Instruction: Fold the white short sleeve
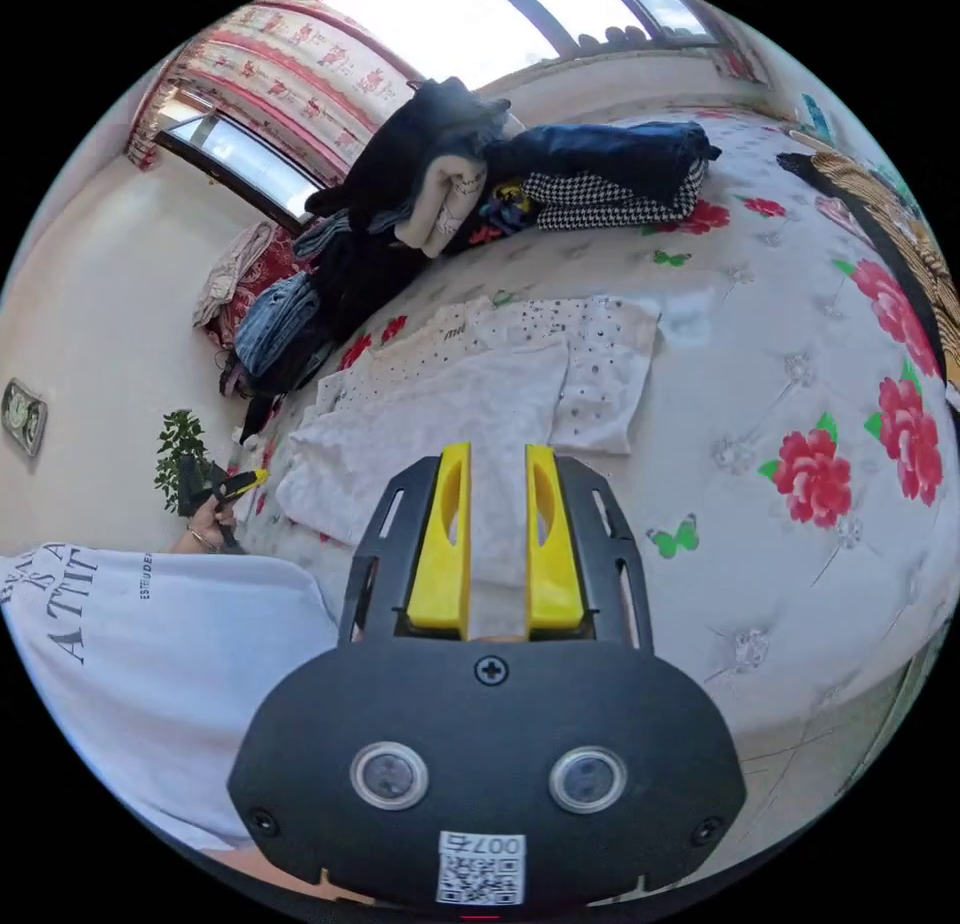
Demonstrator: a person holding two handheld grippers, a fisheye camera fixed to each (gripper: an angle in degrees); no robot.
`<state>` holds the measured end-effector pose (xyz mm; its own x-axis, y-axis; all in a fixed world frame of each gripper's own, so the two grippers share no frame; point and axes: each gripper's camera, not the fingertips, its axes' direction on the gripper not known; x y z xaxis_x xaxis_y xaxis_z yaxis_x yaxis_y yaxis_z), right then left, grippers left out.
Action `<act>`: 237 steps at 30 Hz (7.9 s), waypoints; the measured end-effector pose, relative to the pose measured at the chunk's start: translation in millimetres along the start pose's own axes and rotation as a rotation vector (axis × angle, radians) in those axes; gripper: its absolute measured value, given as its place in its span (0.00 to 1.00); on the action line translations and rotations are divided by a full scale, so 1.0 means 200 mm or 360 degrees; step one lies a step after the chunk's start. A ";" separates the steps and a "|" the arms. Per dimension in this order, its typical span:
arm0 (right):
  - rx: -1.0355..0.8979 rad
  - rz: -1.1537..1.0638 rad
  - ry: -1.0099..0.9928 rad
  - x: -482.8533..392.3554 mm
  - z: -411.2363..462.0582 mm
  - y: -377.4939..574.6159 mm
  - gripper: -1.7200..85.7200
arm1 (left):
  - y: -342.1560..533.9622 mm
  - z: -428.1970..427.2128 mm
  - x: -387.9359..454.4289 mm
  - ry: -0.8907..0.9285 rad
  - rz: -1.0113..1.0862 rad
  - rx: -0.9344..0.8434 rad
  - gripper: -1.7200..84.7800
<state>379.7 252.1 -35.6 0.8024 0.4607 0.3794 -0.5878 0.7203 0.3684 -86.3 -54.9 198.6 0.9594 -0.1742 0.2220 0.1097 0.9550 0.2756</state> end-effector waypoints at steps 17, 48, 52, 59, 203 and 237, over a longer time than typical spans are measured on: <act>-0.0110 -0.0200 -0.0102 -0.09 -0.10 -0.04 0.02 | 0.01 -0.01 -0.01 -0.0004 0.0233 -0.0104 0.06; 0.0053 -0.0019 -0.0374 -0.04 -0.49 -0.44 0.02 | -0.58 -0.23 -0.65 0.0975 -0.0085 0.0266 0.01; 0.0391 -0.0265 -0.0376 -0.30 -0.83 -0.73 0.02 | -1.00 -0.70 -0.36 0.0924 0.0281 0.0571 0.01; 0.0586 -0.0859 -0.0114 -0.69 -1.26 -0.61 0.02 | -0.95 -1.08 -0.10 0.0656 0.0796 0.0623 0.01; 0.0812 0.1021 -0.0709 0.79 -0.39 0.64 0.02 | -0.33 1.40 2.04 0.0745 0.1540 -0.0863 0.09; -0.0455 -0.0846 0.0155 -1.08 0.74 0.28 0.07 | 0.45 0.14 -0.06 0.0145 -0.0225 -0.0047 0.10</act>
<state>157.6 115.4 28.5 0.9919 0.0355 0.1220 -0.0640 0.9690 0.2386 -95.7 25.5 247.0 0.9533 -0.2862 0.0967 0.2516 0.9294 0.2702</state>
